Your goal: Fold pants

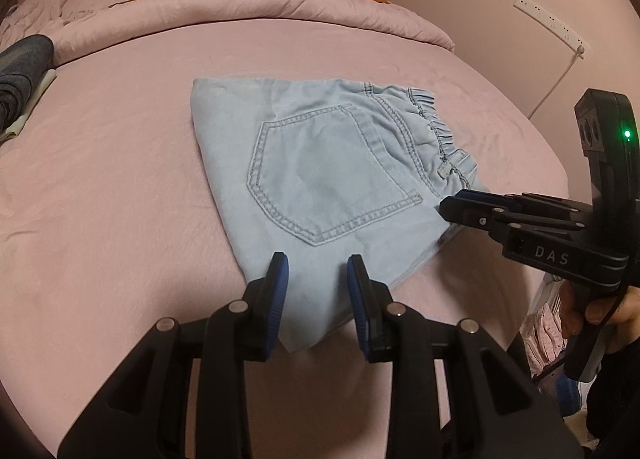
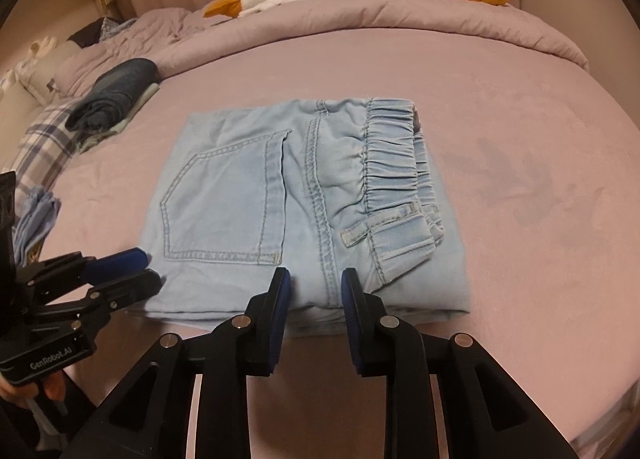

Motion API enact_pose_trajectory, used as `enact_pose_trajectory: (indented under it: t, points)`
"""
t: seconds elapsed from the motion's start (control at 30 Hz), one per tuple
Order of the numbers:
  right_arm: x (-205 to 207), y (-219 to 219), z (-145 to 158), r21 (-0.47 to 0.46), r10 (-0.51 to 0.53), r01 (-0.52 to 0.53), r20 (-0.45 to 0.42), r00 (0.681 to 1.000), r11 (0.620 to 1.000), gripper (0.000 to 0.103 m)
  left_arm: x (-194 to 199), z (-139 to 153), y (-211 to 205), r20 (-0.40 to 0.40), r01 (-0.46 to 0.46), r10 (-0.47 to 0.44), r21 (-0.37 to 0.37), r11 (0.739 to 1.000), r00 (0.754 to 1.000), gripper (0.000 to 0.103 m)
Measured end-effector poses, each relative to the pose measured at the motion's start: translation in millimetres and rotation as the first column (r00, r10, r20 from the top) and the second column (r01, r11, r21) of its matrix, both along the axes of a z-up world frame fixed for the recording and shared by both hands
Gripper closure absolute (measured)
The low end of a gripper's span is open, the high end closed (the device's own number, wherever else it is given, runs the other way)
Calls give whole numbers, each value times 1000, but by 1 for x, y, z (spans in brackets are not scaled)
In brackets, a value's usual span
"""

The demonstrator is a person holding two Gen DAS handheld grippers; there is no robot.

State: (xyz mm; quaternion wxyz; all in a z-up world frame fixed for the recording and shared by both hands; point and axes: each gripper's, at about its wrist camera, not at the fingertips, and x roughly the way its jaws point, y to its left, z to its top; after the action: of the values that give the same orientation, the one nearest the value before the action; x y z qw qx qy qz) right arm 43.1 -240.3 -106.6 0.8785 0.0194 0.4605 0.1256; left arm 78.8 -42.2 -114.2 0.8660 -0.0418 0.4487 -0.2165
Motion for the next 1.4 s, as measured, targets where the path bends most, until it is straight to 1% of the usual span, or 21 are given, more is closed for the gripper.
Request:
enact_pose_trajectory:
  t: [0.1,0.43,0.5,0.57,0.6,0.63,0.67,0.7,0.77,0.8,0.83,0.93,1.0,1.03,1.1,1.17,1.27,1.33,1.4]
  points:
    - [0,0,1,3,-5,5,-10,1000,1000,77,-1,-1,1,-2,-2,2,-3,1000,1000,73]
    - [-3,0,-4,15,-5,5,9,1000,1000,77,-2,-4,2,0,-7,7,4,1000,1000,73]
    - [-3,0,-4,17,-6,6,8,1000,1000,77,-2,-5,4,-11,-16,16,-4,1000,1000,67]
    - [-3,-1,-4,21,-6,6,7,1000,1000,76,-2,-6,10,-28,-32,31,-26,999,999,64]
    - [-3,-2,-4,25,-5,5,5,1000,1000,76,-2,-6,13,-34,-39,37,-37,999,999,61]
    - [-4,-4,-3,33,-7,7,-1,1000,999,75,-2,-6,16,-43,-53,51,-36,998,998,56]
    - [-4,-7,-3,51,-11,11,-7,1000,999,74,-2,-6,17,-48,-63,61,-31,998,997,45]
    - [-5,-10,-2,69,-12,13,-11,1000,998,70,-1,-7,20,-60,-77,75,-33,996,995,43]
    - [-6,-18,-2,119,-17,20,-31,999,993,64,-1,-11,29,-92,-100,92,-78,992,991,42]
    - [-6,-21,-2,137,-25,31,-40,999,990,63,0,-13,34,-112,-114,103,-102,988,988,41]
    - [-7,-28,-3,170,-38,47,-53,998,984,63,0,-16,40,-135,-130,111,-136,982,985,41]
    - [-7,-42,-4,222,-74,88,-72,995,971,60,1,-20,52,-181,-163,125,-210,964,975,41]
    - [-7,-52,-4,241,-108,126,-87,990,962,44,1,-21,58,-197,-173,127,-237,956,972,41]
    - [-7,-58,-5,249,-128,147,-93,987,957,42,2,-22,60,-206,-178,127,-253,951,970,41]
    - [-8,-70,-6,289,-164,187,-100,981,939,42,4,-23,64,-223,-186,124,-281,942,967,41]
    - [-7,-83,-11,360,-187,222,-128,974,906,41,6,-24,67,-235,-192,121,-305,933,964,41]
    - [-1,-97,-19,438,-192,252,-178,965,863,41,10,-26,72,-251,-198,116,-334,921,961,40]
    - [2,-104,-22,463,-193,266,-200,961,845,41,13,-26,74,-259,-201,112,-345,917,959,40]
    - [3,-107,-18,445,-211,276,-191,959,852,37,15,-27,75,-261,-198,107,-350,916,959,40]
